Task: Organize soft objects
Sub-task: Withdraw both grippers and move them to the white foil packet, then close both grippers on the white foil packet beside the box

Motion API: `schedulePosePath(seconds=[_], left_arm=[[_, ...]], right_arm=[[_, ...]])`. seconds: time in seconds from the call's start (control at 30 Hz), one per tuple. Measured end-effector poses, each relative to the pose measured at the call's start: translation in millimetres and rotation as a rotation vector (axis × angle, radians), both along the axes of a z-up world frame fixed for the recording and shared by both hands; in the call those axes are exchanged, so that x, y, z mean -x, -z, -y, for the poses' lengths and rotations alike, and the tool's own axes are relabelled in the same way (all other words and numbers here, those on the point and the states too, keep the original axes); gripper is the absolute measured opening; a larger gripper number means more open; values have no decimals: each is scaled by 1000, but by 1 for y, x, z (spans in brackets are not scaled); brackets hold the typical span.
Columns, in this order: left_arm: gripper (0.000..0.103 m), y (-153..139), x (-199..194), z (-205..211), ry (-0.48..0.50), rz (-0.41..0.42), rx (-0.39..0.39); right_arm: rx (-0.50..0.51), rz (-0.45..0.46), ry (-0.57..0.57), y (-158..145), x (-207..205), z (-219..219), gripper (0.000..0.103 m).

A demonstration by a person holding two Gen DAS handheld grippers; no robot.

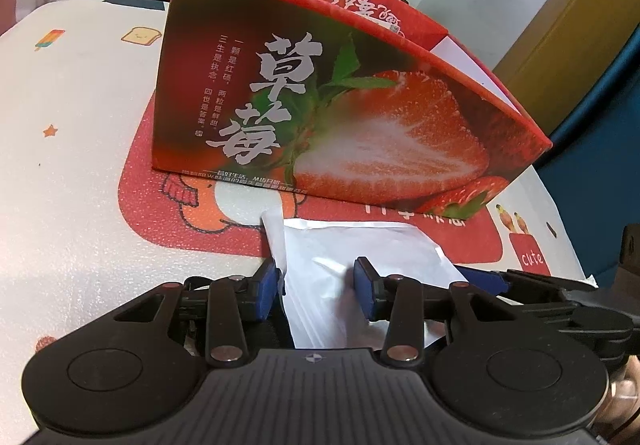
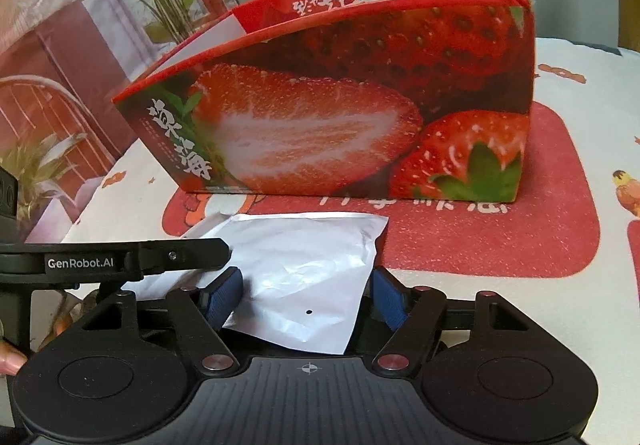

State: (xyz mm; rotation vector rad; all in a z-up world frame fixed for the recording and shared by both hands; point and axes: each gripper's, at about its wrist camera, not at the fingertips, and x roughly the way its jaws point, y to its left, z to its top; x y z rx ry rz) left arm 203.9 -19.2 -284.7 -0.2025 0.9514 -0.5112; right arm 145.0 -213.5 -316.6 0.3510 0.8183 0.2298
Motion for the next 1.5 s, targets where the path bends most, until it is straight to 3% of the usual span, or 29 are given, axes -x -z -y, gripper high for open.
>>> schedulePosePath(seconds=[0.33,0.4,0.63,0.7,0.8,1.03,1.13,1.23,1.5], left_arm=[[44,1,0,-2,-8,-4,20],[43,0,1,-3,-13,-5,25],[42,-8,8,-5,-2,7,59],[42,-10,11,-8,-10,11,68],[41,-14,14,-12,-21,14,96],[22,-13,21,-23,-60,8,106],[18,-21,28,-24,-65,47,93],[6,-31,33,-22,-82,92,51],[6,-49,44,-26,-101,145,77]], right_arm=[[-30,-23,-19,-3,-8,6,55],[-20,-19,-26,-4,-8,5,44],[157,58,-99,-22,-1,-20,38],[177,77,-103,-28,2,-22,27],[189,91,-93,-34,7,-21,26],[180,103,-88,-39,19,-19,17],[187,107,-91,-39,23,-21,14],[200,116,-88,-42,26,-23,12],[208,180,-76,-60,38,-23,11]])
